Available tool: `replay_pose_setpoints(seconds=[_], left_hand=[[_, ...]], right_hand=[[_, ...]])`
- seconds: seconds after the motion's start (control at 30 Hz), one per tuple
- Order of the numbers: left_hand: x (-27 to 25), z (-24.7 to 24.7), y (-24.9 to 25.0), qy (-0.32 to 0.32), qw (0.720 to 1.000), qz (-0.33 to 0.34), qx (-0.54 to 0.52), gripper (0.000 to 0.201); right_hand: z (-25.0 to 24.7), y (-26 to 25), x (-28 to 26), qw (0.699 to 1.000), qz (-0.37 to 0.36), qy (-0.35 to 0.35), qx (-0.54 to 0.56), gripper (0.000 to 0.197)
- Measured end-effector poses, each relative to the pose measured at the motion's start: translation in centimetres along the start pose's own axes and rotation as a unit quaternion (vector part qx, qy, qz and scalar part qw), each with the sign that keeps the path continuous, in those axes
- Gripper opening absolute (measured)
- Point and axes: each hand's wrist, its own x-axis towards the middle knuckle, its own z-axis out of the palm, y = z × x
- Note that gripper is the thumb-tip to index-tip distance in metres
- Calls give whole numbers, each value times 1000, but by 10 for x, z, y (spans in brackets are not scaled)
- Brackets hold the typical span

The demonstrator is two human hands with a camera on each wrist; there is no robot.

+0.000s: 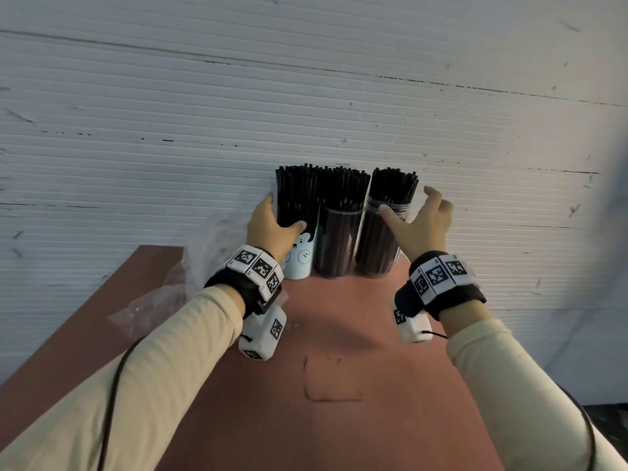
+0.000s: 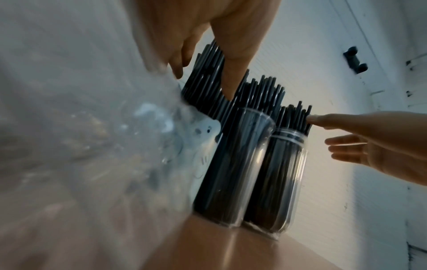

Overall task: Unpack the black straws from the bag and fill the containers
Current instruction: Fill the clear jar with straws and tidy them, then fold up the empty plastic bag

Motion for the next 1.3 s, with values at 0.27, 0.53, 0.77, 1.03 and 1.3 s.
replay_pose_setpoints(seconds=[0.27, 0.53, 0.77, 1.03, 1.3], left_hand=[[-9, -38, 28, 28, 996, 57, -54, 50], [1, -120, 14, 3, 995, -20, 97, 41], [-29, -144, -28, -111, 983, -116, 84, 50], [-46, -171, -6, -8, 997, 11, -71, 41], [-57, -170, 26, 56, 984, 83, -148, 40]], right_hand=[[22, -58, -51, 984, -107, -142, 27, 14], [62, -94, -98, 857, -33, -511, -48, 39], [63, -112, -118, 773, -80, -602, -185, 47], [50, -98, -120, 848, -19, -530, 24, 45], [14, -141, -121, 883, -132, -322, 315, 50]])
